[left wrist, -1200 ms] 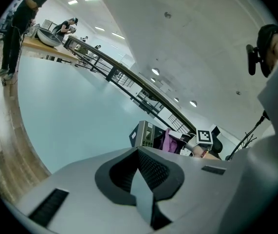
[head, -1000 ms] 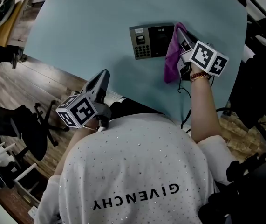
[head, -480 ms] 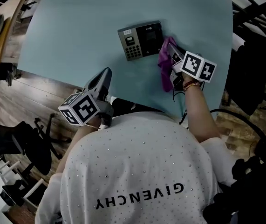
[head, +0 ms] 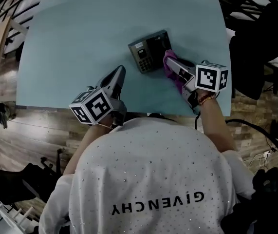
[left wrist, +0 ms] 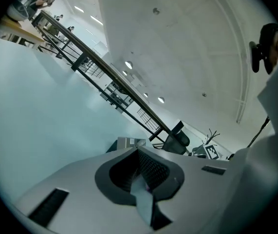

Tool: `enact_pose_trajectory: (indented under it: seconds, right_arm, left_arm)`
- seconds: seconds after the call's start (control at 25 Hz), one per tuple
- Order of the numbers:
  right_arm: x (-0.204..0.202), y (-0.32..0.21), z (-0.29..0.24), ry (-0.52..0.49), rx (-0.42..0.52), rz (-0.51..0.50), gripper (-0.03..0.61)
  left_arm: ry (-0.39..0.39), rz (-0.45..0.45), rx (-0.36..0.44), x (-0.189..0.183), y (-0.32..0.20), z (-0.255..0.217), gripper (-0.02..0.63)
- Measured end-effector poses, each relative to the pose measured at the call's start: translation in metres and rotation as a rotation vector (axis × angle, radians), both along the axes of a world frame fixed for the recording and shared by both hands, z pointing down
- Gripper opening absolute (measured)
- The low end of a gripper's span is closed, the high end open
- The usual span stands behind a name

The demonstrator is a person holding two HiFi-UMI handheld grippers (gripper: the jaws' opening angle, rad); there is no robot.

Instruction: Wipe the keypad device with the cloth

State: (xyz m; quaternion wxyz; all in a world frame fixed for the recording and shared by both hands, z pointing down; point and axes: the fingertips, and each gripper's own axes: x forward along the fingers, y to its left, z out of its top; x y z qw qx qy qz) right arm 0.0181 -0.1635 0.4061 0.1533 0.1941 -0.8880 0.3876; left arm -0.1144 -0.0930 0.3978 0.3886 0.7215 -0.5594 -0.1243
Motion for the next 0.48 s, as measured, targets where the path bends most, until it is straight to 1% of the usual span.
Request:
enact_pose_trajectory:
  seconds: [0.04,0.12,0.2,0.28,0.36,0.48]
  right_arm:
    - [-0.018,0.015,-0.009,-0.034,-0.025,-0.022,0.031]
    - [-0.055,0.039,-0.016,-0.064,-0.057,-0.034,0.031]
    - [-0.089,0.051,-0.014,-0.058,-0.076,0.0,0.031]
    - [-0.118,0.053,-0.008,-0.036,-0.086,0.066,0.031]
    - [-0.141,0.044,-0.002,-0.009,-0.083,0.144,0.031]
    - [-0.156,0.021,0.009,0.083,-0.046,0.27,0.031]
  left_arm:
    - [0.013,0.016,0.019,-0.009,-0.002,-0.003,0.002]
    - [0.038,0.052,0.058,-0.027,-0.006,-0.011,0.001]
    - [0.044,0.096,0.091,-0.042,-0.008,-0.02,0.002]
    - [0.031,0.141,0.117,-0.057,-0.006,-0.029,0.002]
    - [0.025,0.168,0.134,-0.078,-0.004,-0.034,0.0]
    - [0.064,0.203,0.119,-0.104,-0.001,-0.032,0.0]
